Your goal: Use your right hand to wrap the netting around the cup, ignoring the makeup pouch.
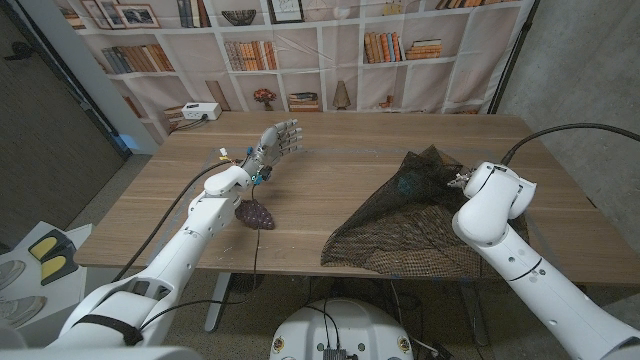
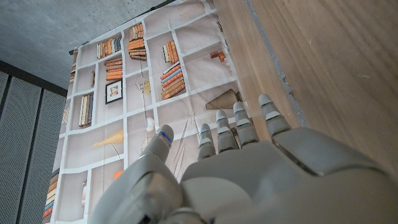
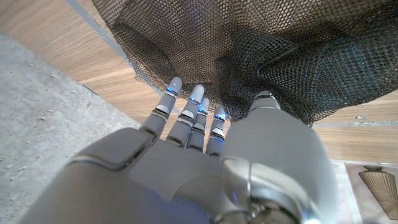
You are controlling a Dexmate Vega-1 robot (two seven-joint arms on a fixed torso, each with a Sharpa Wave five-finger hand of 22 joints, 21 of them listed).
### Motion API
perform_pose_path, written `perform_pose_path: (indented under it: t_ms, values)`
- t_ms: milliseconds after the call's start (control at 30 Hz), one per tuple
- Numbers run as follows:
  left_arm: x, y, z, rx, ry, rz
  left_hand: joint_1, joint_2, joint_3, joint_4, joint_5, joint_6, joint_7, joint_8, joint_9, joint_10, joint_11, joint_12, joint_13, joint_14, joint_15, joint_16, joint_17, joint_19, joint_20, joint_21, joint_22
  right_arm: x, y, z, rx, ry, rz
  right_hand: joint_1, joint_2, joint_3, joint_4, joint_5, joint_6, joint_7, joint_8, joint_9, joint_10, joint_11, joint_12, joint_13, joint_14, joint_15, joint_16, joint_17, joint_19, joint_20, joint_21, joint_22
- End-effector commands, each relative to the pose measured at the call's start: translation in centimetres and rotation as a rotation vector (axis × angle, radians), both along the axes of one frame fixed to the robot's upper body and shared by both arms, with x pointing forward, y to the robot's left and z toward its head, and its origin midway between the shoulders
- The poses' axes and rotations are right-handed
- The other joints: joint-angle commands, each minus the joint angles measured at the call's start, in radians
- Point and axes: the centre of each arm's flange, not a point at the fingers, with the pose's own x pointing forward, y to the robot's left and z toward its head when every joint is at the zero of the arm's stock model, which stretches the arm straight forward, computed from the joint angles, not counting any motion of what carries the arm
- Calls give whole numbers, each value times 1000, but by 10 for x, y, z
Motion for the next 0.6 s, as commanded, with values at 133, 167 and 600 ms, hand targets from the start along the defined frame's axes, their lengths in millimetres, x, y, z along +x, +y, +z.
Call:
perform_pose_path:
  t_ms: [133,167,600]
  values:
    - [6,3,-3,-4,0,-29,-7,3,8,1,-2,0,0,2,3,4,1,-5,3,6,2,-2,3,0,3,0,5,-28,-9,-16,117,124,-168,-21,-15,-19,7,0,-23,1,-16,5,-14,4,-14,-4,-35,-28,-18,-7,-18,-3,-10,1]
    - [7,4,-3,-3,-1,-30,-7,3,8,1,-2,0,-1,2,3,5,1,-4,3,6,2,-2,3,0,3,0,5,-28,-9,-17,118,132,-178,-24,-17,-22,7,0,-27,3,-19,5,-21,8,-18,-5,-42,-25,-20,-8,-23,-1,-13,1]
    - [10,11,0,6,-5,-41,-7,2,9,0,-2,0,-1,1,3,6,0,-4,3,6,2,-2,3,0,3,-1,5,-26,-11,-25,204,314,-269,-27,-25,-33,-2,9,-86,1,-54,8,-75,-3,-52,-13,-112,-16,-36,-18,-72,-6,-45,1]
